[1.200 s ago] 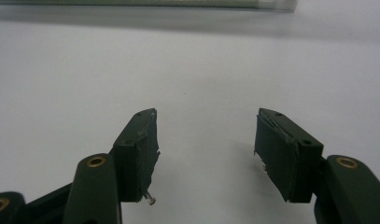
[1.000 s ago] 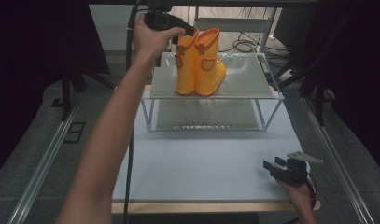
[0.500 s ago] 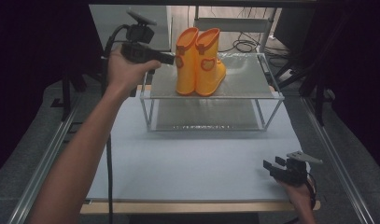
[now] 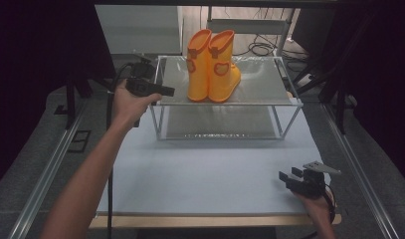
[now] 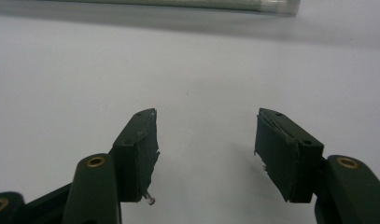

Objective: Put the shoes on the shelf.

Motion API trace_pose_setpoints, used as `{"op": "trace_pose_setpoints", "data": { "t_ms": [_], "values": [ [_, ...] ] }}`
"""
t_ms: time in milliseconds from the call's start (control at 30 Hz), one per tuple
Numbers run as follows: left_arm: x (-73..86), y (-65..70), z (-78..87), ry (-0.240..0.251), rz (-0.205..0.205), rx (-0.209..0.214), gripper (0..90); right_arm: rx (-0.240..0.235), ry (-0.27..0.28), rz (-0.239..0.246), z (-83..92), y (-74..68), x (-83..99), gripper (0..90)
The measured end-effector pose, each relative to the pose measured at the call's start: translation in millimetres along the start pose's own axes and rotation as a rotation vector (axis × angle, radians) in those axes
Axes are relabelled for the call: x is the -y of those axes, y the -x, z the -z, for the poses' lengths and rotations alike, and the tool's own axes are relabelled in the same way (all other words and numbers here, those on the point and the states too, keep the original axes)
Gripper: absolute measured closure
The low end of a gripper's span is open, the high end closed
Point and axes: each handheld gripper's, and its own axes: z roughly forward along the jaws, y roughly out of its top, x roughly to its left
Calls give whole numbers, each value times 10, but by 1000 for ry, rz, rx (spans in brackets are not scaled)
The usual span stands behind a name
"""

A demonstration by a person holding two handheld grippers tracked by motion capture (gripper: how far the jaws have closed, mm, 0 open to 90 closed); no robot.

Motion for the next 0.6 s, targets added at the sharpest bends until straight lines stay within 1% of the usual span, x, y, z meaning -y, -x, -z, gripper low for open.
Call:
{"op": "trace_pose_setpoints", "data": {
  "t_ms": [100,167,200,300,433,500,533,600],
  "values": [
    [14,-63,-101,-1,12,-13,894,4,4,-2,-3,9,3,387],
    [0,-109,-204,-3,21,-37,895,5,0,-3,-12,1,4,387],
    [-12,-133,-274,0,39,-41,895,5,-2,0,-16,-8,4,387],
    [-54,-177,-480,2,73,-49,895,3,-3,11,-15,-29,-2,387],
    [-91,-175,-731,-19,76,-58,896,0,-5,3,-29,-13,3,387],
    [-109,-160,-819,-31,77,-64,896,0,-5,0,-33,-2,8,387],
    [-116,-154,-852,-34,77,-58,896,2,-4,1,-30,9,9,387],
    [-132,-133,-888,-33,71,-61,896,4,1,-4,-16,26,6,387]
  ]
}}
